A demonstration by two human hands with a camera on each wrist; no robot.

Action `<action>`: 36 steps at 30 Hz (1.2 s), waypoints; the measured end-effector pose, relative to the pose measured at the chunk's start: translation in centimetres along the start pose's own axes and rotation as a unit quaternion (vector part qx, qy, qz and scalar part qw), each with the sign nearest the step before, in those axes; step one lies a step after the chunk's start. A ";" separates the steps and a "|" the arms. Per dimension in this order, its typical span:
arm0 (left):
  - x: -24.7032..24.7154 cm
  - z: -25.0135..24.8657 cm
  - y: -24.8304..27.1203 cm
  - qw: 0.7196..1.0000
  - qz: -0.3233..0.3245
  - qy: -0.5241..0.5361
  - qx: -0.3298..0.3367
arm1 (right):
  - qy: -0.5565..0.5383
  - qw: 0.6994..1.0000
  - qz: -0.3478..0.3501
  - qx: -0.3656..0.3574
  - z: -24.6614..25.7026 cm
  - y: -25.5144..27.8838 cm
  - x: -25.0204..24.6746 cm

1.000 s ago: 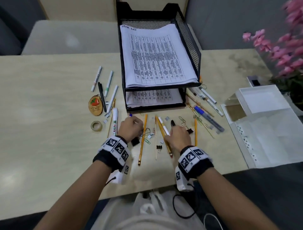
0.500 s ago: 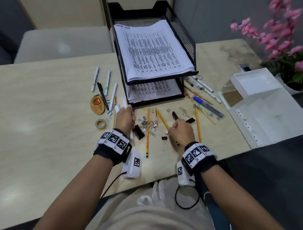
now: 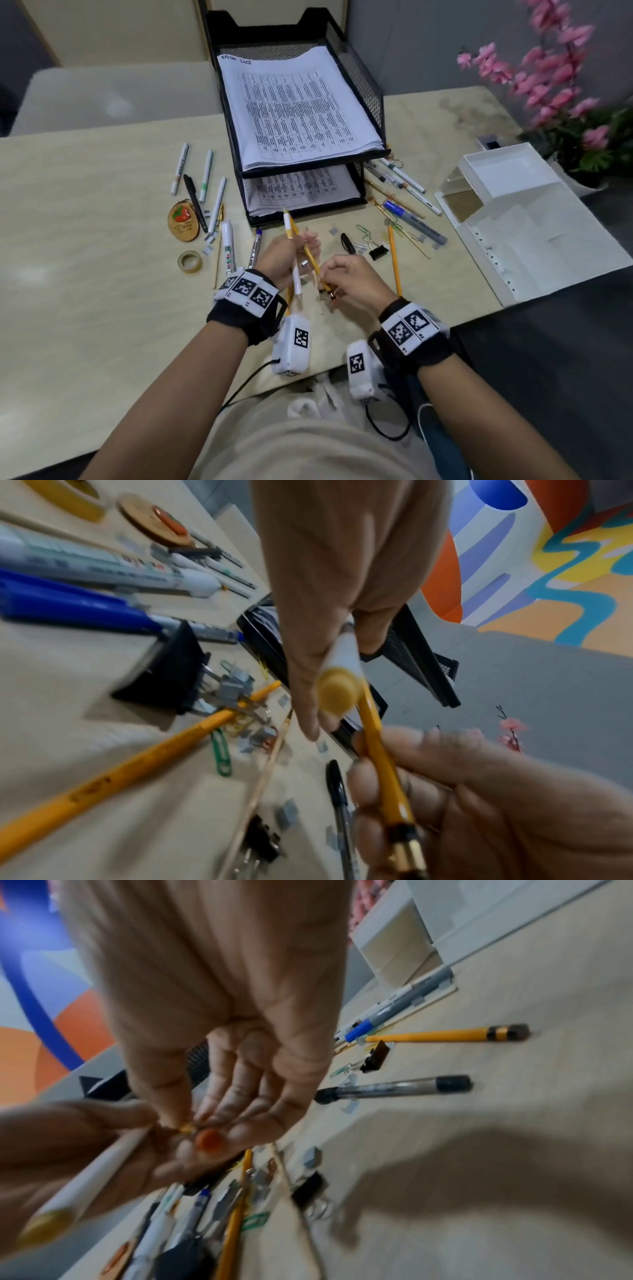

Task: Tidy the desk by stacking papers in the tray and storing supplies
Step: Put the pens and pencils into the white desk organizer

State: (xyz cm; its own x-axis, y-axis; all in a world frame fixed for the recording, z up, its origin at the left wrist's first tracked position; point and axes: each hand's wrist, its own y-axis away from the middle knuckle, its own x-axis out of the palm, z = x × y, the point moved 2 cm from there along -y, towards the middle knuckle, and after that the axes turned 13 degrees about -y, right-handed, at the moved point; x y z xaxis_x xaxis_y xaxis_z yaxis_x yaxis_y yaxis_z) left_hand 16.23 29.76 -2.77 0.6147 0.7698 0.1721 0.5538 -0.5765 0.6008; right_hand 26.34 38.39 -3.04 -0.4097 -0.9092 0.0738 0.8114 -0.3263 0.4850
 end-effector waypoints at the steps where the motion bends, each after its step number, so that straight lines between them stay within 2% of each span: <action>1: 0.5 0.0 -0.2 1.000 -0.019 0.004 0.012 | 0.000 1.000 0.007 0.001 0.0 0.0 -0.3; 2: 0.7 -0.1 -0.2 0.999 -0.041 0.012 0.020 | 0.009 1.000 -0.010 -0.004 -0.1 -0.3 -0.9; 4: 0.6 -0.3 -0.7 0.996 -0.087 0.014 0.033 | 0.087 0.989 -0.117 -0.030 0.0 -0.8 -2.7; 6: 0.0 -0.2 -1.2 0.992 -0.117 -0.019 0.044 | 0.238 0.946 -0.218 -0.031 -0.4 -1.2 -4.4; 8: -0.6 0.0 -1.2 0.990 -0.131 -0.042 0.038 | 0.356 0.907 -0.224 0.018 -0.9 -1.0 -5.1; 10: -1.0 0.1 -0.9 0.990 -0.125 -0.061 0.023 | 0.415 0.888 -0.193 0.039 -1.7 -1.1 -5.3; 12: -1.0 0.2 -0.6 0.991 -0.113 -0.066 0.003 | 0.396 0.896 -0.198 0.034 -1.9 -1.3 -5.3; 15: -0.6 0.7 -0.8 0.996 -0.082 0.001 -0.044 | 0.140 0.973 -0.179 0.030 -1.4 -1.5 -4.3; 16: -0.4 0.8 -0.9 0.996 -0.064 0.025 -0.053 | 0.060 0.987 -0.148 0.031 -1.0 -1.5 -3.5; 17: -0.1 0.9 -1.0 0.997 -0.049 0.030 -0.055 | 0.030 0.993 -0.106 0.033 -0.4 -1.3 -2.6; 19: 0.3 1.0 -1.0 0.998 -0.041 0.023 -0.045 | 0.030 0.999 -0.033 0.016 0.5 -1.1 -0.8; 22: 0.7 0.7 -1.2 0.997 -0.046 0.057 -0.016 | 0.039 0.999 0.015 -0.011 0.9 -1.2 0.2; 24: 1.2 0.2 -1.3 0.997 -0.060 0.053 0.007 | 0.056 0.998 -0.012 -0.013 0.9 -1.2 -0.8; 26: 1.6 -0.3 -1.6 0.996 -0.086 -0.004 0.026 | 0.124 0.986 -0.114 -0.014 0.8 -1.2 -3.2; 28: 2.3 -0.7 -1.8 0.993 -0.088 -0.062 0.041 | 0.236 0.940 -0.248 -0.001 0.6 -1.1 -6.4; 29: 2.8 -0.8 -2.0 0.992 -0.082 -0.088 0.042 | 0.274 0.919 -0.281 0.020 0.4 -0.9 -7.7; 30: 3.4 -0.8 -2.1 0.989 -0.080 -0.115 0.041 | 0.306 0.906 -0.290 0.047 0.1 -0.7 -8.7; 32: 5.1 -1.0 -2.2 0.978 -0.103 -0.179 0.039 | 0.348 0.895 -0.262 0.094 -0.7 -0.4 -9.7; 34: 6.9 -1.1 -2.5 0.961 -0.139 -0.232 0.049 | 0.367 0.894 -0.234 0.104 -1.2 -0.1 -10.1; 36: 8.8 -1.3 -2.9 0.954 -0.141 -0.257 0.063 | 0.360 0.903 -0.214 0.093 -1.1 0.0 -10.7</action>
State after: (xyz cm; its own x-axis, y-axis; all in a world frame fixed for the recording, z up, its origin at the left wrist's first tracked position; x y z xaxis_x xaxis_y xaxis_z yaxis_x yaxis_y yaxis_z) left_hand 19.31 38.58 -2.03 0.6073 0.6822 -0.4072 0.7812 -0.4197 0.4621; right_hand 31.13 47.81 -4.76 -0.2370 -0.6639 -0.7092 0.5313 -0.6998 0.4775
